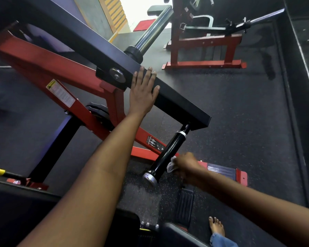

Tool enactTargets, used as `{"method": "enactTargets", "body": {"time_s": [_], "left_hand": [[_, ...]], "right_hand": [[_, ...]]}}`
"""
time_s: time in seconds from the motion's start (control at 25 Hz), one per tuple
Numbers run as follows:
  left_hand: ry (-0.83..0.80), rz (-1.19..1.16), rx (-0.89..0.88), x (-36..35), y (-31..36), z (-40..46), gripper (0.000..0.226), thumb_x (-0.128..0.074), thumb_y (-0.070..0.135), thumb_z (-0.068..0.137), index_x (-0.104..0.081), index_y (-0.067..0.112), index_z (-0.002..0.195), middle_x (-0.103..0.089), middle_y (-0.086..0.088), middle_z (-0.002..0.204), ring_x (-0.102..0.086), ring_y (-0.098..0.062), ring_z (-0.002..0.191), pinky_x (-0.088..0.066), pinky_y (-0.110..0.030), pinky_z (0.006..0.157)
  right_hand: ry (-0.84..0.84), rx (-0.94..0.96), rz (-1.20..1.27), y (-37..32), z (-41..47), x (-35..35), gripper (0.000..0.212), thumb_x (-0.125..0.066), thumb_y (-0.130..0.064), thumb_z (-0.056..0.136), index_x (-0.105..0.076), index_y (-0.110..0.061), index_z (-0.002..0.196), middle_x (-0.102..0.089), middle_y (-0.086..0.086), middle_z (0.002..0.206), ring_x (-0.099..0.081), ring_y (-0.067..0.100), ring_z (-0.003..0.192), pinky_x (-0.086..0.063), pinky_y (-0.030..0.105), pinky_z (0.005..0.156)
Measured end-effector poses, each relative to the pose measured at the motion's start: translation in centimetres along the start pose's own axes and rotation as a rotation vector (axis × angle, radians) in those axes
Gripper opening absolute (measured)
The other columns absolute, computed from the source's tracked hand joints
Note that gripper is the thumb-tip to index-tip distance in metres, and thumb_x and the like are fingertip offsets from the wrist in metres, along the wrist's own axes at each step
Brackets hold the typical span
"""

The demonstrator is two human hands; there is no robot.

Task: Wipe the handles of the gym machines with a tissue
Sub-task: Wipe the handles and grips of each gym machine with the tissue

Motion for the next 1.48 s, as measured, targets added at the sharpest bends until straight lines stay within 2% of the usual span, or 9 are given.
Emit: {"method": "enactTargets", "body": {"time_s": [0.16, 0.4, 0.52, 0.64, 0.8, 0.96, 1.16, 1.36, 1.48], "left_hand": [[-0.027, 0.001, 0.018, 0.0, 0.1, -0.1, 0.052, -0.032, 0.037, 0.102, -0.043, 0.011, 0.145, -0.039, -0.008, 0.152, -0.023, -0.03, 0.146, 0.002, -0.038, 0.119], [-0.024, -0.001, 0.027, 0.1, 0.0, -0.1, 0.052, -0.03, 0.037, 0.102, -0.043, 0.01, 0.145, -0.038, -0.008, 0.153, -0.022, -0.03, 0.147, 0.0, -0.04, 0.12], [-0.022, -0.005, 0.04, 0.2, 0.1, -0.2, 0.051, -0.032, 0.036, 0.102, -0.043, 0.011, 0.145, -0.038, -0.008, 0.153, -0.023, -0.03, 0.146, 0.002, -0.038, 0.119], [-0.03, -0.003, 0.04, -0.1, 0.1, -0.4, 0.051, -0.03, 0.037, 0.103, -0.041, 0.012, 0.146, -0.036, -0.007, 0.154, -0.02, -0.029, 0.147, 0.0, -0.039, 0.12], [-0.041, 0.004, 0.048, -0.1, -0.1, 0.0, 0.052, -0.028, 0.037, 0.103, -0.039, 0.012, 0.147, -0.033, -0.007, 0.155, -0.017, -0.028, 0.148, 0.0, -0.04, 0.121], [-0.039, 0.007, 0.05, -0.1, 0.2, -0.3, 0.052, -0.03, 0.036, 0.103, -0.04, 0.011, 0.147, -0.034, -0.007, 0.155, -0.018, -0.029, 0.148, 0.001, -0.039, 0.12], [-0.059, 0.016, 0.049, -0.3, 0.0, -0.3, 0.053, -0.027, 0.037, 0.103, -0.037, 0.012, 0.149, -0.032, -0.007, 0.156, -0.016, -0.028, 0.148, 0.005, -0.038, 0.12], [-0.066, 0.027, 0.047, -0.3, 0.0, -0.4, 0.055, -0.023, 0.039, 0.103, -0.035, 0.013, 0.149, -0.031, -0.007, 0.157, -0.015, -0.028, 0.148, 0.008, -0.036, 0.119], [-0.053, 0.031, 0.043, -0.3, 0.0, -0.4, 0.054, -0.024, 0.038, 0.103, -0.036, 0.012, 0.149, -0.033, -0.007, 0.156, -0.017, -0.028, 0.148, 0.005, -0.037, 0.12]], "right_hand": [[0.264, 0.145, 0.035, -3.5, 4.5, 5.1, 0.017, -0.055, 0.0, 0.082, -0.061, 0.0, 0.066, -0.066, 0.022, 0.075, -0.066, 0.033, 0.072, -0.055, 0.054, 0.073], [0.069, 0.646, -0.61, -6.3, -4.1, 0.7, 0.024, -0.055, -0.019, 0.094, -0.072, -0.002, 0.09, -0.065, 0.0, 0.067, -0.054, -0.005, 0.05, -0.041, 0.008, 0.051], [0.192, 0.999, -0.852, -9.7, -3.4, 1.9, 0.031, -0.051, -0.004, 0.093, -0.061, -0.007, 0.122, -0.06, 0.008, 0.126, -0.056, 0.008, 0.114, -0.042, 0.021, 0.1], [-0.01, 1.066, -0.978, -5.0, -3.1, -1.0, 0.047, -0.046, 0.003, 0.093, -0.046, -0.013, 0.137, -0.032, 0.001, 0.147, -0.025, 0.013, 0.138, -0.023, 0.036, 0.116], [-0.406, 1.403, -1.18, -1.7, -6.5, -4.5, 0.049, -0.045, 0.005, 0.09, -0.045, -0.007, 0.137, -0.044, 0.012, 0.143, -0.037, 0.022, 0.135, -0.029, 0.035, 0.113], [-0.012, 1.132, -1.029, -8.2, -1.0, 1.0, 0.039, -0.049, 0.002, 0.089, -0.057, -0.005, 0.126, -0.055, 0.016, 0.132, -0.047, 0.024, 0.127, -0.037, 0.039, 0.109], [-0.568, 1.249, -1.329, -4.2, -5.5, -6.3, 0.037, -0.055, -0.001, 0.087, -0.059, -0.006, 0.123, -0.059, 0.012, 0.126, -0.054, 0.021, 0.119, -0.039, 0.03, 0.105], [-0.133, 0.759, -1.572, -10.7, 3.5, -2.8, 0.015, -0.047, -0.015, 0.092, -0.061, -0.011, 0.093, -0.064, 0.006, 0.096, -0.062, 0.023, 0.092, -0.05, 0.036, 0.082], [-0.359, 0.592, -1.704, -7.4, 2.8, -8.0, 0.014, -0.048, -0.016, 0.09, -0.059, -0.01, 0.083, -0.059, 0.004, 0.077, -0.058, 0.022, 0.075, -0.048, 0.03, 0.07]]}}
Point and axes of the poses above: each hand's wrist, its own z-axis towards the middle knuckle, its own x-axis out of the back of the hand, y = z × x, the point moved 9 cm from there along z, towards the middle knuckle
